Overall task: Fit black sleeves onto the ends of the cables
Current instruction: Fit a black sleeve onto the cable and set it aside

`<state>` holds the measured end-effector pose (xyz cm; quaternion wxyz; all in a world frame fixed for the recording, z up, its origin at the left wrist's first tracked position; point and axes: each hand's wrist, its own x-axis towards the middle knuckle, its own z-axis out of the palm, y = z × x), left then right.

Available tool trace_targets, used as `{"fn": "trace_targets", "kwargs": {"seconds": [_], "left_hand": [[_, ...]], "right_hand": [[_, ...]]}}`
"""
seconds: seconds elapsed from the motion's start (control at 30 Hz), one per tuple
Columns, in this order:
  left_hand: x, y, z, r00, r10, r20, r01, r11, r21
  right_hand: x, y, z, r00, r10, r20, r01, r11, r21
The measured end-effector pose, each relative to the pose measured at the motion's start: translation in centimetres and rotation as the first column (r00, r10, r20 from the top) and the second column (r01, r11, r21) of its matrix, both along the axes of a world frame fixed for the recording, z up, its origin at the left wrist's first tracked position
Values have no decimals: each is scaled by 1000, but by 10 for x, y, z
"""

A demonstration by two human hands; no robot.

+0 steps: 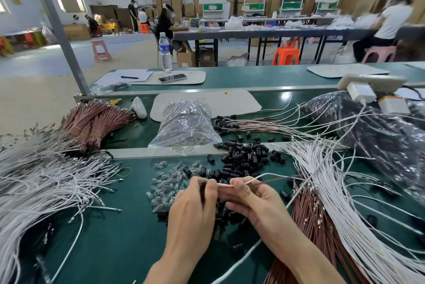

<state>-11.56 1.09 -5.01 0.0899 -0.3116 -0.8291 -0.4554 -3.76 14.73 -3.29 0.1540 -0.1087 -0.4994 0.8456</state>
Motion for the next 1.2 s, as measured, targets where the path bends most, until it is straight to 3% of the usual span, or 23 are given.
{"fn": "trace_targets", "kwargs": {"seconds": [0.17,0.23,0.47,0.67,0.73,0.87,1.03,1.1,1.2], "left_hand": [[-9,-9,7,950,-45,309,-87,912,401],[-13,-13,10,932,-97,349,-85,878,471],[-3,-3,9,966,-204,159,167,961,220],[-8,-2,12,963,-238,124,214,960,178],[-14,-5,19,970,-237,45,227,961,156],[-32,1,53,973,-219,-73,225,969,97],[-70,59,106,968,-236,-90,246,961,129],[-95,91,125,977,-204,-57,208,975,83],[-121,120,128,991,-78,108,92,987,-129]], "right_hand": [[10,14,6,974,-227,5,227,971,-79],[16,21,11,956,-293,-13,288,947,-141],[15,7,20,968,-250,-22,251,965,76],[22,12,30,982,-175,-68,182,978,105],[29,22,39,973,-206,-103,220,963,154],[39,59,76,941,-279,-193,318,924,211],[-1,122,135,953,-214,-214,265,931,251],[-24,153,156,972,-211,-102,231,934,271],[-32,182,143,945,-152,291,20,912,410]]}}
